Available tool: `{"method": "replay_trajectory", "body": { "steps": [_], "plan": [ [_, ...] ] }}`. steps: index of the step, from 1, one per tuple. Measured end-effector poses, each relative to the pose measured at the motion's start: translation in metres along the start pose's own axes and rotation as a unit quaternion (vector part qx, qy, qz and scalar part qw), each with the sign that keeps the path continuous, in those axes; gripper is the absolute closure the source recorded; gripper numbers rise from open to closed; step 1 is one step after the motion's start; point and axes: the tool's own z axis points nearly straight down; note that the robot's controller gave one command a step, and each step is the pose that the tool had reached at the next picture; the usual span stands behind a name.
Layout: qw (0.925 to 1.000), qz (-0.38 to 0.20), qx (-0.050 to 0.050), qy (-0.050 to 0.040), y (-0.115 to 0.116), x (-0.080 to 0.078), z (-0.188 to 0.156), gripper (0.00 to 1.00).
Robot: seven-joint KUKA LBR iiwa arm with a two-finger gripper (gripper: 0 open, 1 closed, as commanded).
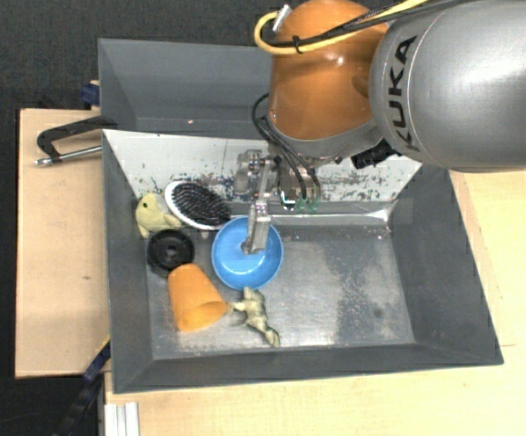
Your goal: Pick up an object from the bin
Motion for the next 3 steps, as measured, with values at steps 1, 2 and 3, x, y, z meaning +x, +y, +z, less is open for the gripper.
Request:
{"method": "replay_trajectory", "body": {
  "steps": [1, 2, 3],
  "plan": [
    [0.9716, -0.237, 0.001, -0.0011, -0.055, 0.014, 0.078, 0.00],
    [0.8653, -0.501, 0.001, -0.0020, -0.036, 0.001, 0.151, 0.00],
    [0.8659, -0.500, 0.001, -0.0010, -0.038, 0.001, 0.150, 1.00]
  ]
}}
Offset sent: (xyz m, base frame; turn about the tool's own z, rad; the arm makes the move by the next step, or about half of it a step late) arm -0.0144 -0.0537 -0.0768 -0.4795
